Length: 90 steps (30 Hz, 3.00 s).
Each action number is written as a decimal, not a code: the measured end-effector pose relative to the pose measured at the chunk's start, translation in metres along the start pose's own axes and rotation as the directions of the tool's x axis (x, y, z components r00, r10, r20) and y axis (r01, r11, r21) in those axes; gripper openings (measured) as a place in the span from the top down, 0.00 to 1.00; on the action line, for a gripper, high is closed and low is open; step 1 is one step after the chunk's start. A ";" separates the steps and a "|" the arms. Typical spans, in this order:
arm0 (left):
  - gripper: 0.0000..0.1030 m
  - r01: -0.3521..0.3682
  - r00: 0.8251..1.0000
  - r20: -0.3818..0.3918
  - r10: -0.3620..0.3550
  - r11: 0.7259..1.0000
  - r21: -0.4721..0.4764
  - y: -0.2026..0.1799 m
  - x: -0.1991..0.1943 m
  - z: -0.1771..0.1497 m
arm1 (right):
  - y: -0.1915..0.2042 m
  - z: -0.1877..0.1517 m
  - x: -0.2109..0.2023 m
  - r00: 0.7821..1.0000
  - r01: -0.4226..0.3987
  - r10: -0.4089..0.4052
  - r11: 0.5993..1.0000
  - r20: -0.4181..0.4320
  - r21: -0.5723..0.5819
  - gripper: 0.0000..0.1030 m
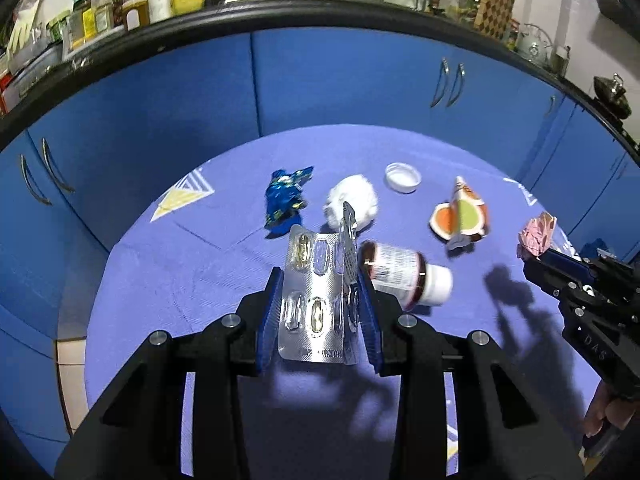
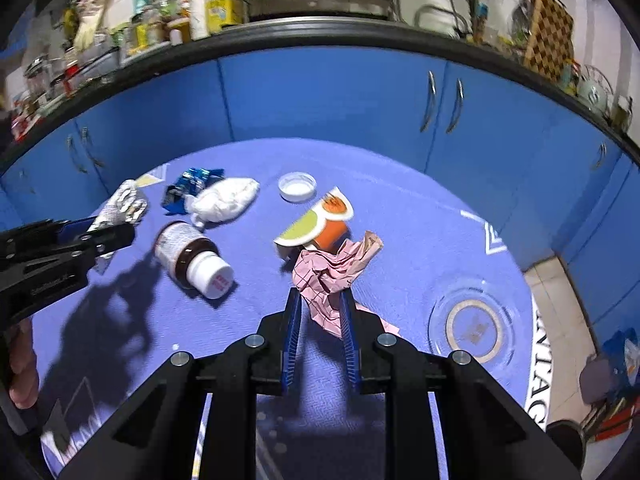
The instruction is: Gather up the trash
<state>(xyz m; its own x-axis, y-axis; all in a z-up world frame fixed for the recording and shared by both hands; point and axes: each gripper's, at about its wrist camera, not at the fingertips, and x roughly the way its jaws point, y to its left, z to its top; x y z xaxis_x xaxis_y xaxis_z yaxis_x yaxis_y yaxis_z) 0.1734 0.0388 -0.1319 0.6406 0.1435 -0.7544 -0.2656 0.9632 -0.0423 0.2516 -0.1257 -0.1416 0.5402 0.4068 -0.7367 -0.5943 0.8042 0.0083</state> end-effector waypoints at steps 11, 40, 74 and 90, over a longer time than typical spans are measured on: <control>0.64 -0.004 1.000 -0.002 0.004 1.000 0.020 -0.008 -0.012 -0.009 | 0.017 -0.010 -0.011 0.999 -0.046 0.045 0.997 -0.013 -0.058 0.81; 0.64 -0.105 0.994 -0.021 0.104 0.993 -0.057 0.025 -0.023 -0.045 | 0.070 -0.029 -0.003 0.983 -0.181 0.174 0.971 -0.053 -0.157 0.81; 0.64 -0.121 0.993 -0.023 0.120 0.990 -0.071 0.025 -0.040 -0.057 | 0.091 -0.037 -0.017 0.979 -0.203 0.196 0.953 -0.053 -0.224 0.81; 0.64 -0.105 0.994 -0.035 0.104 0.994 -0.038 0.010 -0.037 -0.065 | 0.085 -0.044 -0.017 0.979 -0.201 0.191 0.957 -0.066 -0.209 0.81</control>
<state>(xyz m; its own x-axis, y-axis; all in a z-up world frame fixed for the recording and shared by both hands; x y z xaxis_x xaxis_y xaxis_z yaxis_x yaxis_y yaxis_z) 0.1004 0.0288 -0.1468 0.5840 0.2348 -0.7771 -0.3587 0.9334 0.0124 0.1654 -0.0833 -0.1584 0.3760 0.5234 -0.7647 -0.8020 0.5972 0.0144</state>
